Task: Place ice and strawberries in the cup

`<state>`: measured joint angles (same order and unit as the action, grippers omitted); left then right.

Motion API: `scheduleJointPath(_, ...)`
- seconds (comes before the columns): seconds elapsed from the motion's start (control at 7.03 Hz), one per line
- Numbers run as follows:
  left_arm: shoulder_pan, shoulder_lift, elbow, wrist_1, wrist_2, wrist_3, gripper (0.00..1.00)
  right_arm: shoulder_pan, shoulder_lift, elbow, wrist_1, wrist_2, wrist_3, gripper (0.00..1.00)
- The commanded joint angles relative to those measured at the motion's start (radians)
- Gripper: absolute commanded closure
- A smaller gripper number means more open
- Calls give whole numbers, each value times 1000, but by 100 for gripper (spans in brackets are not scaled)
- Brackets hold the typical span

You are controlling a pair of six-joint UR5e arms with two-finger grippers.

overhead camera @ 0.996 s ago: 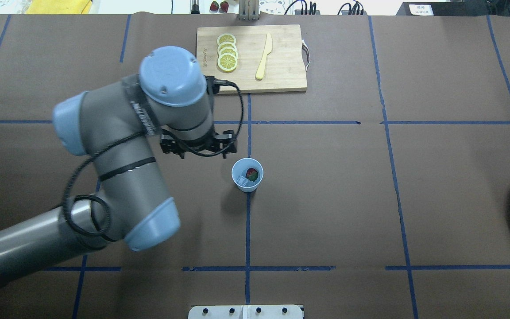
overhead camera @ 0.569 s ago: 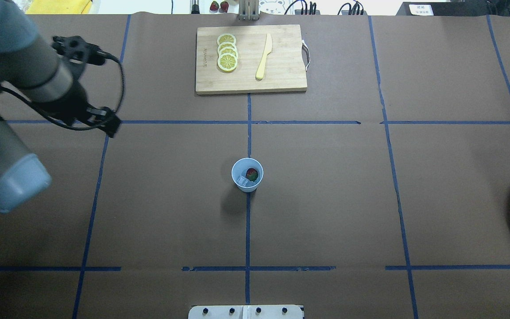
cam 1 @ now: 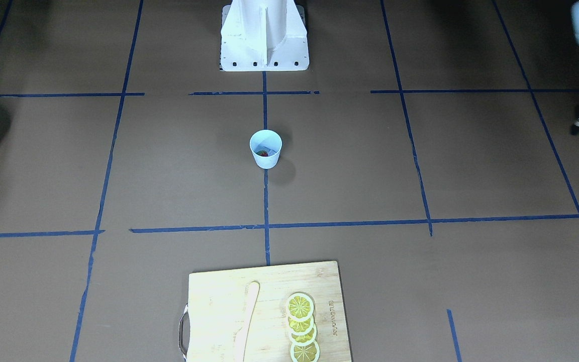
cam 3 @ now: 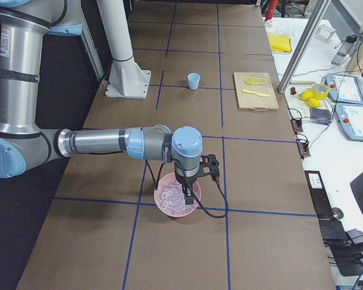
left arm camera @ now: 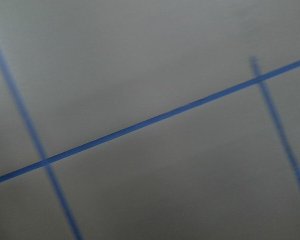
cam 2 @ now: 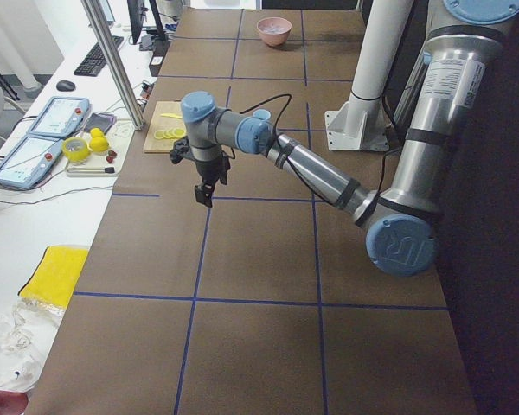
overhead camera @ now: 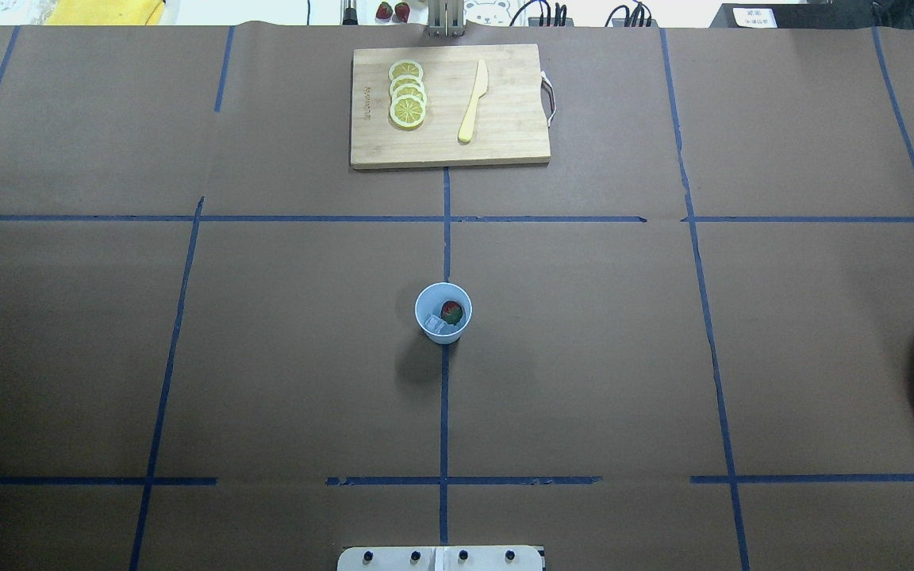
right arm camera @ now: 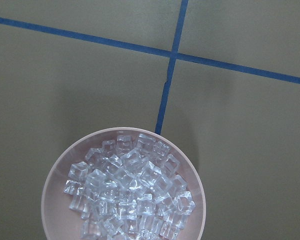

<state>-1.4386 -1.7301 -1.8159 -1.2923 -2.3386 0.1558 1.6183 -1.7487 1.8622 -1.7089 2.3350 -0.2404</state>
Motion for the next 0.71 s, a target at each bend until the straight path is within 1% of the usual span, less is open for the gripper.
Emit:
scheduleJointPath(0.0,-149,85,38,-5,-10,47,0,0,0,2,0,3,1,1)
scheduleJointPath(0.14,-166,149,24,-7,-4,48,0,0,0,3,0,3,0,1)
scheduleJointPath(0.43,-169,173,65,-15,-5,19,0,0,0,5,0,3,1,1)
scheduleJointPath(0.57,-169,173,70,-12,1,4,0,0,0,3,0,3,1,1)
